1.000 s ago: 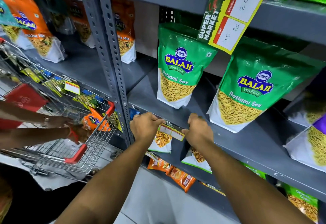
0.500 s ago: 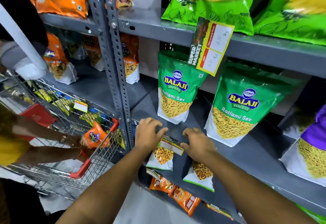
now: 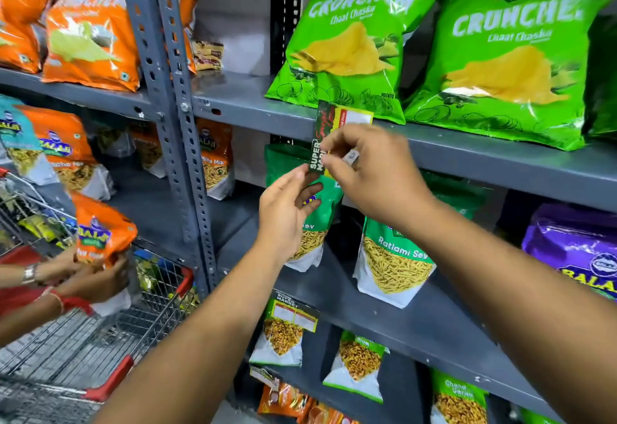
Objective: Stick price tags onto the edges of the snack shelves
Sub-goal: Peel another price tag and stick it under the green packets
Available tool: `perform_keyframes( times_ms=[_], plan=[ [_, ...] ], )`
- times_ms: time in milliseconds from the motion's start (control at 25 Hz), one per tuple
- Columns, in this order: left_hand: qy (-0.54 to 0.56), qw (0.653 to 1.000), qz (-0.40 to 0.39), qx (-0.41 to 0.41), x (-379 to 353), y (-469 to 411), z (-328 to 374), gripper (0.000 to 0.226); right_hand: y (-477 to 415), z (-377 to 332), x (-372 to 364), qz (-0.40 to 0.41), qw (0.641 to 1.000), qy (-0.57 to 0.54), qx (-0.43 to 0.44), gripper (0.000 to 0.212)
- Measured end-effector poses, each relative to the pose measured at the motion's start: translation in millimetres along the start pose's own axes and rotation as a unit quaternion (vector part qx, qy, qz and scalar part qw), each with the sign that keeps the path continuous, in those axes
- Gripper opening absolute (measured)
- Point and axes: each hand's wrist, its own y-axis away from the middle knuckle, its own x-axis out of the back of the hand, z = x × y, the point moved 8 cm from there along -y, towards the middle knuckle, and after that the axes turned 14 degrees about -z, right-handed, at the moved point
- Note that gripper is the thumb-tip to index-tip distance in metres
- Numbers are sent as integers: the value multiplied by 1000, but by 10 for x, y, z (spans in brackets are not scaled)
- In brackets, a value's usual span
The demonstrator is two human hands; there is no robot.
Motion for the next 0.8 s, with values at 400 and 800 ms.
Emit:
perform_keyframes(
  times_ms=[400, 800],
  plan=[
    [56, 998, -4, 11, -166, 34, 82, 11, -525, -118, 277, -36, 971, 233, -49, 28],
    [95, 994, -16, 51, -331, -7, 92, 13, -581, -65, 236, -35, 993, 90, -72, 10]
  ],
)
